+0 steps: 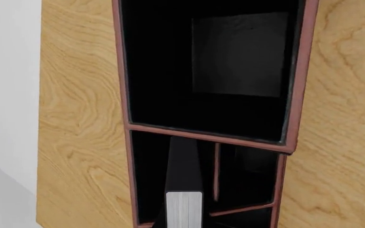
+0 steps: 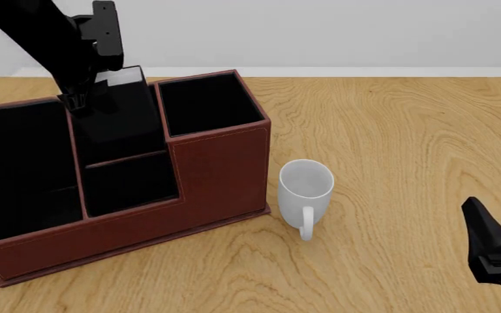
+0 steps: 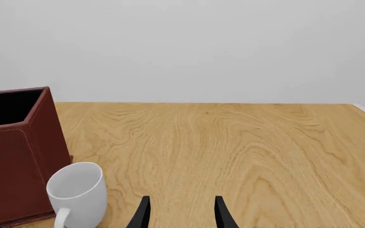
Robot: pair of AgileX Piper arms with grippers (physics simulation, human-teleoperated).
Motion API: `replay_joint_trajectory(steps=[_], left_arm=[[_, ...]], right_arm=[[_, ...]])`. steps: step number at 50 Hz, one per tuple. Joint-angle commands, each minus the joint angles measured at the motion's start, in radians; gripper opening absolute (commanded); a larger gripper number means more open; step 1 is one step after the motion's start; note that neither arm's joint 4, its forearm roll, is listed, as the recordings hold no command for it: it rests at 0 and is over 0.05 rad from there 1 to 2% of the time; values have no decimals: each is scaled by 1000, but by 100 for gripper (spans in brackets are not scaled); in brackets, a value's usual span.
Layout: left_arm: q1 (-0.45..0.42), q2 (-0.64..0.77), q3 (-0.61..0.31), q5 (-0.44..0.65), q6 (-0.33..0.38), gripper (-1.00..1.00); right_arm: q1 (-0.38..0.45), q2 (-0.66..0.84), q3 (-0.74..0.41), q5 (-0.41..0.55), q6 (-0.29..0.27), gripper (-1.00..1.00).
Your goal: Pick up the book and place it in the front compartment of the caddy.
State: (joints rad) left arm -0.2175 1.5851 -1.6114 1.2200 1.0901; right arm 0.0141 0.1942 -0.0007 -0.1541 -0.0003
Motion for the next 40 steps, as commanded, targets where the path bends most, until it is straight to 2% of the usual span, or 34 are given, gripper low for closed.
replay_joint_trajectory(steps=[1,4,14,18,22,30,36,40], left_arm=[[41,80,-44,0,53,-100],[28,98,-49,0,36,-100],[26,149,-64,-2,42,-100],[11,154,-38,-25,26,-100],[41,165,23,-85,52,-100],[56,173,87,-140,46,-100],[57,183,97,-153,44,-100],[51,209,60,-137,20,-100]], right_arm=[[-10,110,1,-85,-13,100],[-13,111,1,-85,-14,100],[-18,22,1,7,-19,100],[-18,4,1,24,-20,100],[-20,-2,1,29,-22,100],[-22,1,1,26,-23,100],[-20,3,1,23,-24,100],[-14,17,1,13,-27,100]])
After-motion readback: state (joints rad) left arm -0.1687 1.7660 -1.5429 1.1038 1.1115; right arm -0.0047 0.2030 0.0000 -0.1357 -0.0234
